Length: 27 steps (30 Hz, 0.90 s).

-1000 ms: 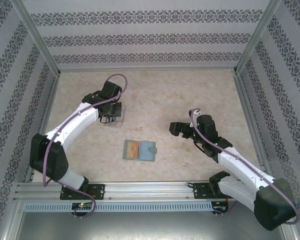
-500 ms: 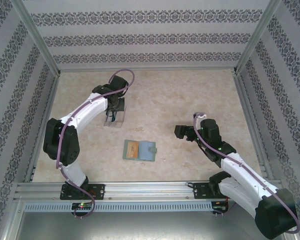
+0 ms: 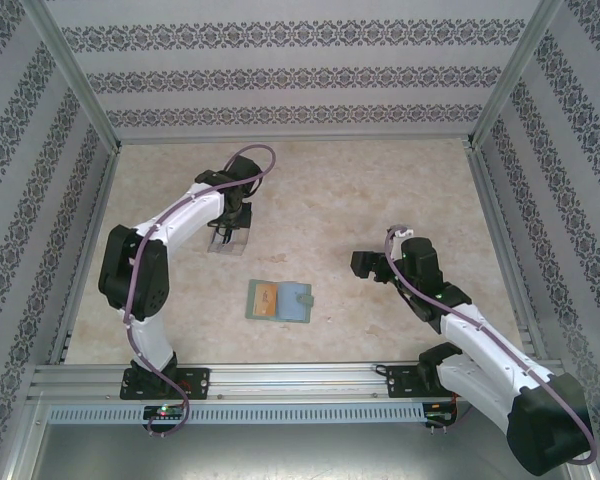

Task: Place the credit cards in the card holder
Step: Place the credit card in the storage box.

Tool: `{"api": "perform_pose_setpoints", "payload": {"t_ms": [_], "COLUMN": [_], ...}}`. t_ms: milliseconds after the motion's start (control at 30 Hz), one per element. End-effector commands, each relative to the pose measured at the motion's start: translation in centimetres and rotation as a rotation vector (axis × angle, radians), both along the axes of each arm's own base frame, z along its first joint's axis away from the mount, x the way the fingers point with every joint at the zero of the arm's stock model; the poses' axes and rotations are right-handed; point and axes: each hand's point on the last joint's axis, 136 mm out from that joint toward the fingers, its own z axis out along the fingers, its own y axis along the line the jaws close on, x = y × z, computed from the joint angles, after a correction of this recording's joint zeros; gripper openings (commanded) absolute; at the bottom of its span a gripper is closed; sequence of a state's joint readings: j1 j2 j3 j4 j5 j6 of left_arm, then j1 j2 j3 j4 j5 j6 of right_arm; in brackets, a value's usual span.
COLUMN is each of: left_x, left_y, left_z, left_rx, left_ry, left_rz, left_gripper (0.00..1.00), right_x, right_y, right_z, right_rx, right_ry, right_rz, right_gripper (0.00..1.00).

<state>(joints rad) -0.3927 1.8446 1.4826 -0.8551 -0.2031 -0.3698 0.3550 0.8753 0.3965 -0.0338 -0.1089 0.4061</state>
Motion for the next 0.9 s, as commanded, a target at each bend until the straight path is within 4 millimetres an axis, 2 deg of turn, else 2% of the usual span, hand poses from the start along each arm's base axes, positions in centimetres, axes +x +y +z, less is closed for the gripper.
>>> {"api": "perform_pose_setpoints", "payload": {"t_ms": [0, 100, 200, 267, 433, 600, 700, 867], "left_x": [-0.4, -0.3, -0.3, -0.2, -0.4, -1.0, -0.9, -0.8], "left_y": [-0.6, -0.9, -1.1, -1.0, -0.6, -1.7, -1.2, -0.5], "left_z": [-0.1, -0.4, -0.6, -0.7, -1.2, -1.5, -1.7, -1.5], "left_rx": [0.006, 0.001, -0.003, 0.008, 0.029, -0.018, 0.016, 0.054], "left_ry": [0.027, 0.037, 0.032, 0.035, 0.049, 0.047, 0.043, 0.033], "left_rz": [-0.023, -0.024, -0.026, -0.024, -0.019, -0.023, -0.008, 0.002], "left_gripper": [0.13, 0.23, 0.34, 0.36, 0.36, 0.52, 0.52, 0.46], "right_x": [0.0, -0.1, 0.1, -0.4, -0.4, -0.3, -0.2, -0.2], "right_y": [-0.8, -1.3, -1.4, -1.7, -2.0, -2.1, -2.0, -2.2], "right_z": [-0.4, -1.0, -0.7, -1.7, -1.9, -2.1, -2.2, -2.2], "right_rx": [-0.035, -0.049, -0.051, -0.061, -0.067, -0.069, -0.067, -0.069], "right_ry": [-0.016, -0.017, -0.039, -0.028, -0.045, -0.047, -0.048, -0.051], "right_rz": [-0.01, -0.028, -0.03, -0.039, -0.049, -0.054, -0.052, -0.057], "right_gripper": [0.98, 0.98, 0.98, 0.98, 0.98, 0.98, 0.98, 0.98]}}
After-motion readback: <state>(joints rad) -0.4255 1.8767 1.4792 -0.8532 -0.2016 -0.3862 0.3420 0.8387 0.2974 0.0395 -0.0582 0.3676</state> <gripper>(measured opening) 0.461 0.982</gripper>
